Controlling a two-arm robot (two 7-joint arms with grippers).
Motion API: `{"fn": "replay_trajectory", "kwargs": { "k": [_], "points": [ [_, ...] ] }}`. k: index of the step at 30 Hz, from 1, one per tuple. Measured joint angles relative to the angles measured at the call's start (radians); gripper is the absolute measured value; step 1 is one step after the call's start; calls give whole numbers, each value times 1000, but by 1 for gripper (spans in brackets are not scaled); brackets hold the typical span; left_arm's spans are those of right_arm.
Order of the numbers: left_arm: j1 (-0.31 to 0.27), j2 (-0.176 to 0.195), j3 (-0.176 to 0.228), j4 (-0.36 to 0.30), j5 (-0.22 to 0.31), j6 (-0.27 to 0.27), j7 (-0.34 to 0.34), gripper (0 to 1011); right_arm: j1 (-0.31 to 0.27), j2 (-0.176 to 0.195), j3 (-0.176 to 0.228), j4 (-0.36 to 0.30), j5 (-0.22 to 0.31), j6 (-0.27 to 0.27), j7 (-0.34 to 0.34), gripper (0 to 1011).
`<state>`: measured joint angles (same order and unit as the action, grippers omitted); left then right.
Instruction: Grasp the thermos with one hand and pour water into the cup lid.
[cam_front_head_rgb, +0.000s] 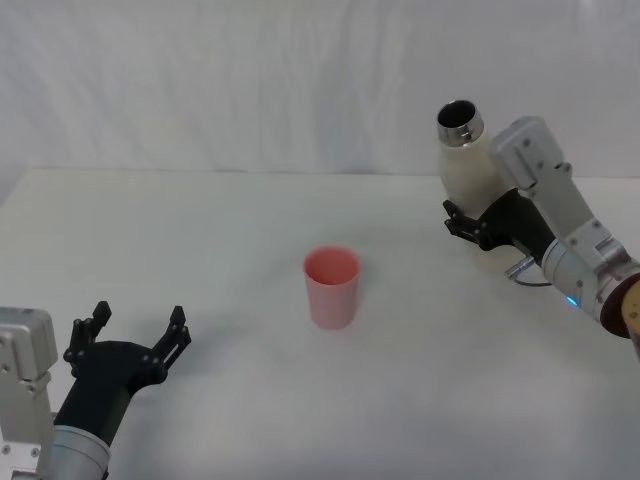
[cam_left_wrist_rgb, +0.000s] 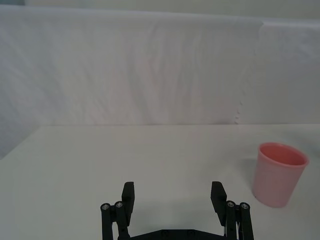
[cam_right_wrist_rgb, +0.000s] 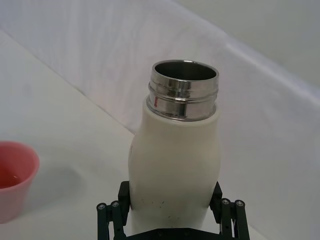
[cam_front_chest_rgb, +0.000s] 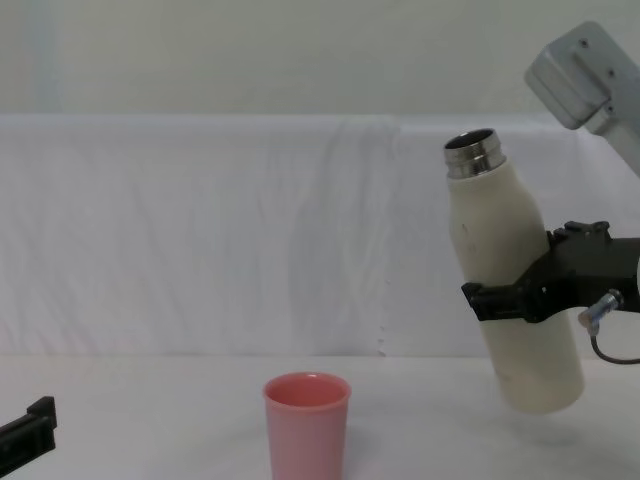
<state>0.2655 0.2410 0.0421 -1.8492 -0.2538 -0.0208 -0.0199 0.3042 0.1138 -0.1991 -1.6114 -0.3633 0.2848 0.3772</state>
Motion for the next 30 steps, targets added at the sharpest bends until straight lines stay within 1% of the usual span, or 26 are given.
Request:
{"fn": "replay_trajectory", "kwargs": {
  "k": [3, 7, 8, 11, 13, 14, 16, 26, 27, 30],
  "points": [
    [0, 0, 0, 0, 0, 0, 0, 1001, -5, -2, 5, 0, 20, 0, 0, 959],
    [0, 0, 0, 0, 0, 0, 0, 1001, -11, -9, 17, 6, 64, 0, 1, 960],
    [0, 0, 0, 0, 0, 0, 0, 1001, -11, -9, 17, 6, 64, 0, 1, 960],
    [0, 0, 0, 0, 0, 0, 0, 1001, -14, -13, 24, 13, 96, 4, 5, 959],
    [0, 0, 0, 0, 0, 0, 0, 1001, -15, -15, 26, 16, 108, 6, 6, 960],
    [0, 0, 0, 0, 0, 0, 0, 1001, -17, -17, 30, 21, 124, 8, 8, 959],
    [0, 0, 0, 0, 0, 0, 0, 1001, -18, -19, 33, 25, 138, 11, 9, 959],
    [0, 0, 0, 0, 0, 0, 0, 1001, -26, -36, 52, 62, 242, 23, 33, 959],
    [0, 0, 0, 0, 0, 0, 0, 1001, -26, -36, 52, 62, 242, 23, 33, 959],
    [0, 0, 0, 0, 0, 0, 0, 1001, -24, -40, 51, 76, 269, 24, 38, 960]
  ]
}}
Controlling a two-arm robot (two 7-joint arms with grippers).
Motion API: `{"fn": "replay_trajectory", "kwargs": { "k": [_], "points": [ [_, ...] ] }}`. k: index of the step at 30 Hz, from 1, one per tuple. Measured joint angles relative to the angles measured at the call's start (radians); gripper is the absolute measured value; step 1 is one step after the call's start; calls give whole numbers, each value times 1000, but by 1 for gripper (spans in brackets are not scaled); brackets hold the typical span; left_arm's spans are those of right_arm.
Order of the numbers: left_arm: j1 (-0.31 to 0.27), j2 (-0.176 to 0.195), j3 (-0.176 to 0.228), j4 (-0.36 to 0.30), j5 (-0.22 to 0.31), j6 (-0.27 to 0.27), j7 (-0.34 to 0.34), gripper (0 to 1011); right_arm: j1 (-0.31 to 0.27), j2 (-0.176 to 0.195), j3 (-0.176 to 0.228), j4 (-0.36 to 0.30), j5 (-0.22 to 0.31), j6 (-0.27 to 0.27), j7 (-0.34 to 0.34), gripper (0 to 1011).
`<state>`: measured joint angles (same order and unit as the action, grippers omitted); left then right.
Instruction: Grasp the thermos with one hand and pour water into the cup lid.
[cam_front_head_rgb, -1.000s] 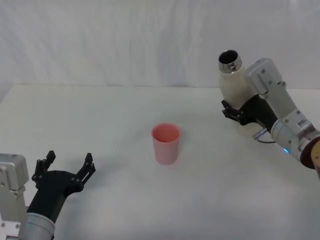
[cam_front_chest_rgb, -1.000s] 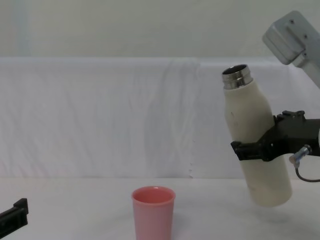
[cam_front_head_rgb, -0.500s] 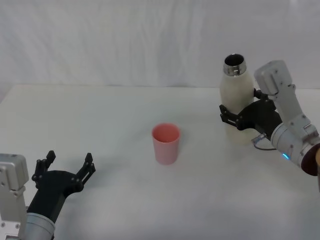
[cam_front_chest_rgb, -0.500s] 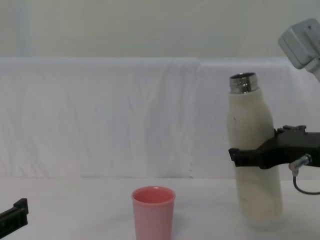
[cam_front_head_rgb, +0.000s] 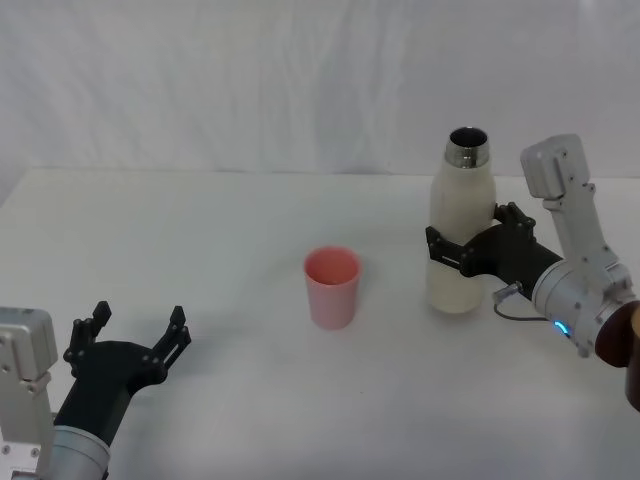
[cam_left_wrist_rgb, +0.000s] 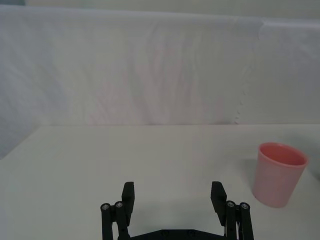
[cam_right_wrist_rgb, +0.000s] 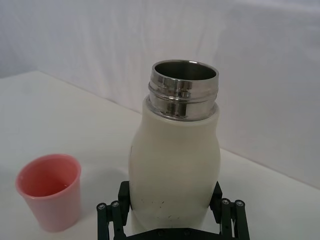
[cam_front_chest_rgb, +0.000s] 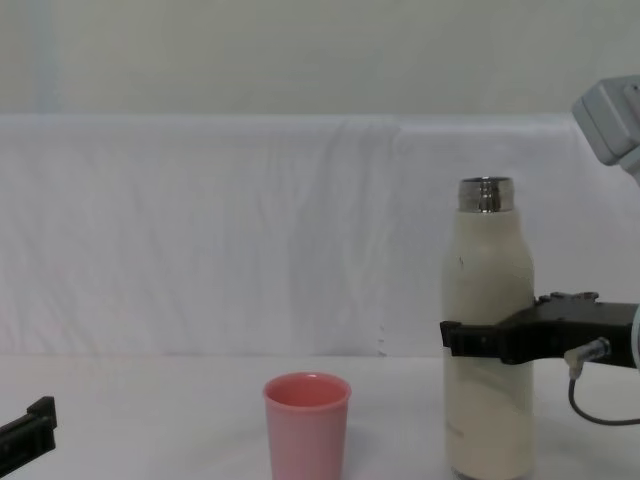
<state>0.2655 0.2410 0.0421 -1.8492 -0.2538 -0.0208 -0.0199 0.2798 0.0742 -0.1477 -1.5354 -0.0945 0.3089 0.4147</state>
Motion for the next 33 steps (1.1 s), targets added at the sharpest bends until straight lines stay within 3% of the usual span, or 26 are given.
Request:
{"fn": "replay_trajectory", "kwargs": {
  "k": [15, 33],
  "points": [
    [0, 0, 0, 0, 0, 0, 0, 1001, 26, -19, -10, 56, 80, 8, -7, 959],
    [0, 0, 0, 0, 0, 0, 0, 1001, 54, 2, -64, 79, 100, 17, -28, 959]
  ]
}}
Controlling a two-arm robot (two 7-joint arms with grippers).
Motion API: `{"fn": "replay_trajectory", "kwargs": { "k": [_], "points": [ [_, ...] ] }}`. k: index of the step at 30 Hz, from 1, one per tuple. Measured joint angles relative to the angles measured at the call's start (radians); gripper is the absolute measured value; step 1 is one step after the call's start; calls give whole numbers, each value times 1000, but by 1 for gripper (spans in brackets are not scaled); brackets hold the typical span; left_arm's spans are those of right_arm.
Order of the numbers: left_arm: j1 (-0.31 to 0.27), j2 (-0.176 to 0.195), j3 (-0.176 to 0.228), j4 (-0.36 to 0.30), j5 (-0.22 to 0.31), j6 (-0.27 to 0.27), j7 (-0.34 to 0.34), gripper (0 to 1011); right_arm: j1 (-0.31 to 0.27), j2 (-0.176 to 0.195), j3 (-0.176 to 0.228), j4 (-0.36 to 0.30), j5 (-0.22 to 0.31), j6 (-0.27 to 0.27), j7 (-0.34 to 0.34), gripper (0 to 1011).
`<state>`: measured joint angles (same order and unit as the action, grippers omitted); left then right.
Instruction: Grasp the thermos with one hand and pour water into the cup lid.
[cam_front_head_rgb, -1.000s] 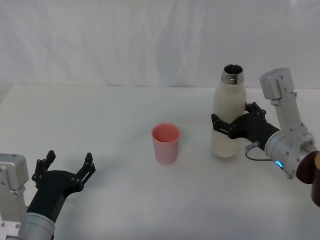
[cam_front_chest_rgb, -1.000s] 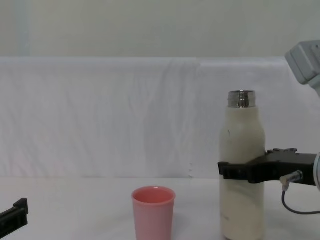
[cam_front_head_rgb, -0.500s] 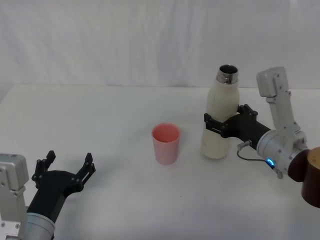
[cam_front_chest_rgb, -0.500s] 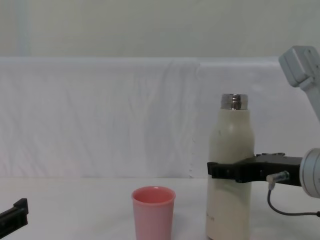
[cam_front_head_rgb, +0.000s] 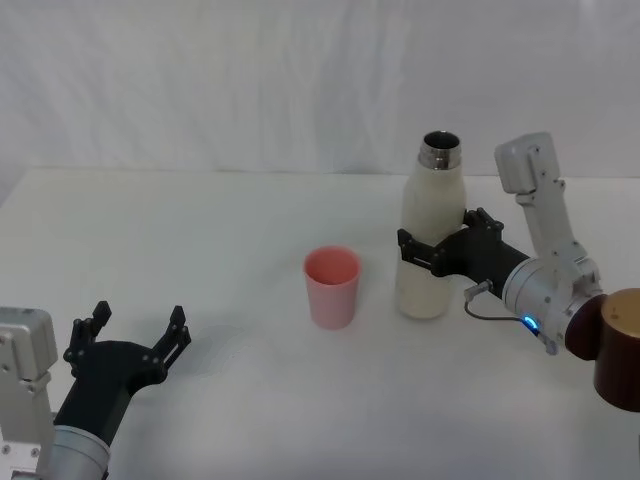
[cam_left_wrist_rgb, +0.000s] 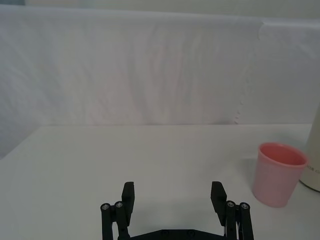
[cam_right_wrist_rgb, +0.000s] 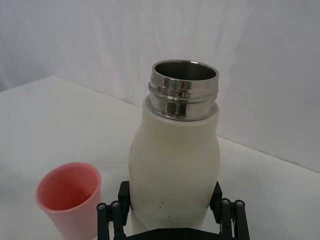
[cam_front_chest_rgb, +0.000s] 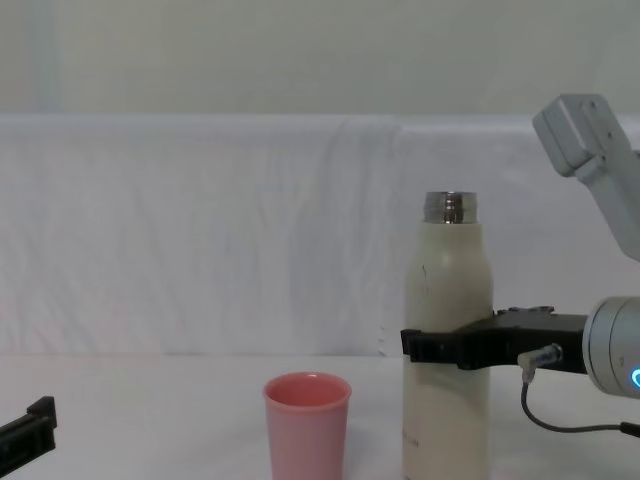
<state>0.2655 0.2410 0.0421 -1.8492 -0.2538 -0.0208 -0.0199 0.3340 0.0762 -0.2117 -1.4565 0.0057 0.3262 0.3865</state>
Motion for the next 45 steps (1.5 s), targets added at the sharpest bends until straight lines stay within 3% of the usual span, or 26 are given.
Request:
{"fn": "replay_trajectory", "kwargs": {
  "k": [30, 45],
  "points": [
    [0, 0, 0, 0, 0, 0, 0, 1001, 9, 52, -57, 5, 58, -11, -33, 959],
    [0, 0, 0, 0, 0, 0, 0, 1001, 9, 53, -58, 6, 61, -12, -34, 966]
  ]
}}
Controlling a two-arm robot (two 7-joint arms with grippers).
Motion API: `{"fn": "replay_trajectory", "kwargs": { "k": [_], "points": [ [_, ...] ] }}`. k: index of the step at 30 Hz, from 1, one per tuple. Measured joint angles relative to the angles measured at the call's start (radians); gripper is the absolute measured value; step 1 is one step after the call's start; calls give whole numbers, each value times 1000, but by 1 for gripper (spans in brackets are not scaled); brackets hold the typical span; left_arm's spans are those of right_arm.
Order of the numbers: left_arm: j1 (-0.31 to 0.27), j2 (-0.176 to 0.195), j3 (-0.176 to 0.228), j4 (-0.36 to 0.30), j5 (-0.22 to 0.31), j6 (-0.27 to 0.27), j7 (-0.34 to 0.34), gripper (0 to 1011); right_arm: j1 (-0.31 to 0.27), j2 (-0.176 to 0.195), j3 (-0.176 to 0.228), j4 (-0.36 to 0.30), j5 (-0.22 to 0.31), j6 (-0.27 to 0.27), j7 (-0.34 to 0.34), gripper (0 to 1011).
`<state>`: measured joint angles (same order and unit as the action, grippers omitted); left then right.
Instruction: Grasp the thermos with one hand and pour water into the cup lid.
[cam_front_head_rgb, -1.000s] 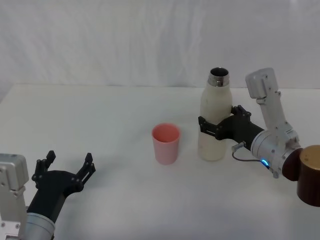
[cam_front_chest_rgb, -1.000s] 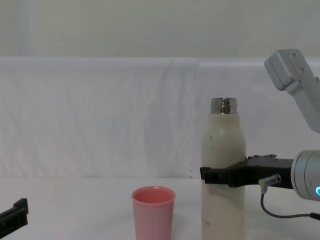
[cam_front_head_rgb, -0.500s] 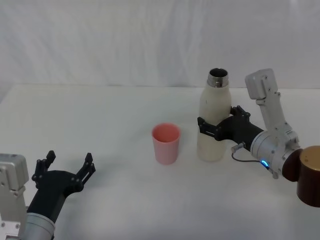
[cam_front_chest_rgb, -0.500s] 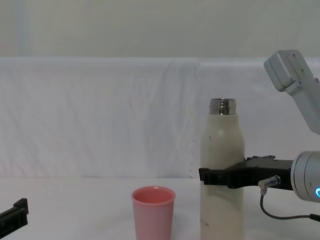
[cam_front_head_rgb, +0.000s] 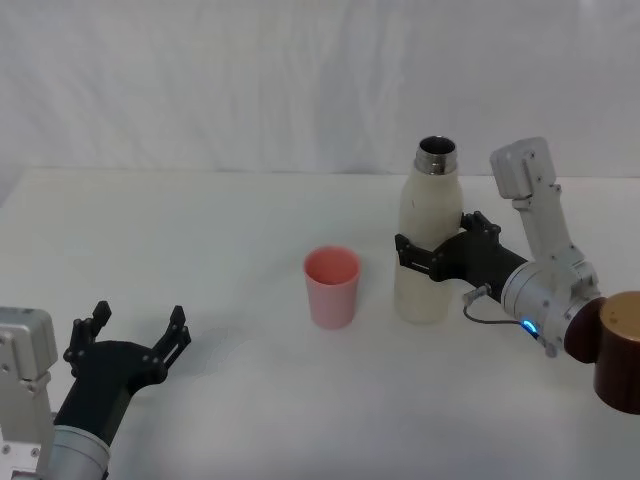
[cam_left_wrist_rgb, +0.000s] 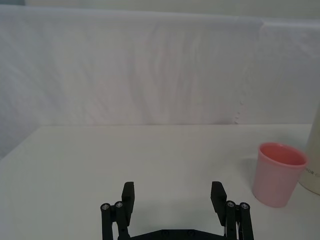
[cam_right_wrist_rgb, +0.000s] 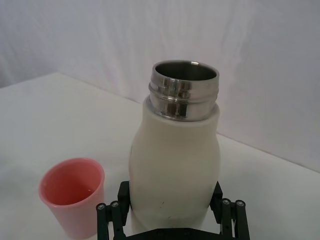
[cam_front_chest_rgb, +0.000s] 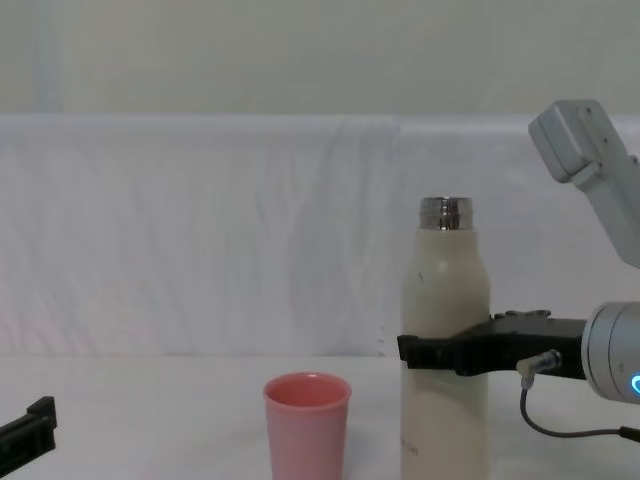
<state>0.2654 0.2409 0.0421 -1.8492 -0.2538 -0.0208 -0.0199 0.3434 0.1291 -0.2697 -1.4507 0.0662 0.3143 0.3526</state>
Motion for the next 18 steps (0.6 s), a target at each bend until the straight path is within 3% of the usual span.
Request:
{"fn": "replay_trajectory", "kwargs": {
  "k": [18],
  "points": [
    [0, 0, 0, 0, 0, 0, 0, 1001, -1, -1, 2, -1, -2, -1, 0, 1001]
  ]
}}
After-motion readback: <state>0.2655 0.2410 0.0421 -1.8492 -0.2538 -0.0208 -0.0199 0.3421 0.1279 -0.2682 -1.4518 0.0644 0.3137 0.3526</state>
